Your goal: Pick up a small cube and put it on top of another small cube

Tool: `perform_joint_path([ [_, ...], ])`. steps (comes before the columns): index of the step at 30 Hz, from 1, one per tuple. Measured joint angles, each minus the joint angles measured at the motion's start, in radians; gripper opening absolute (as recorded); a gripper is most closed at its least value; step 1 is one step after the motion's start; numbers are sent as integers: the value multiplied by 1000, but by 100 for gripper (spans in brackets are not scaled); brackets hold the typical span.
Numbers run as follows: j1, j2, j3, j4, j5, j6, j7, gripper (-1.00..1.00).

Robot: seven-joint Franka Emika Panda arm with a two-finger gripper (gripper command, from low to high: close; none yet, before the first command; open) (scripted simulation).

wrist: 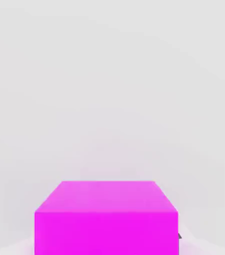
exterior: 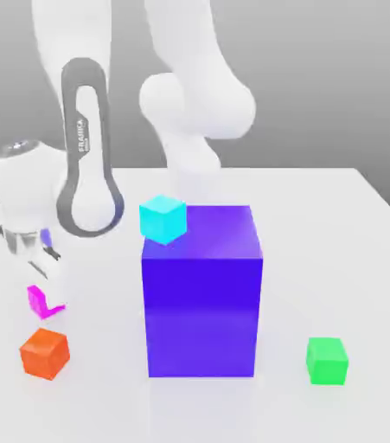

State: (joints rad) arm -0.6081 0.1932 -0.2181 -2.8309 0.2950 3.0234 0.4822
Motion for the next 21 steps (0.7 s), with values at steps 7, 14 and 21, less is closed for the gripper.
perform_joint_path([
  [7, 57, -150, -120, -38, -245, -109, 182, -100],
  [14, 123, -218, -54, 20, -295, -138, 248, -100],
  [21, 455, -228, 97, 102, -306, -208, 335, -100],
])
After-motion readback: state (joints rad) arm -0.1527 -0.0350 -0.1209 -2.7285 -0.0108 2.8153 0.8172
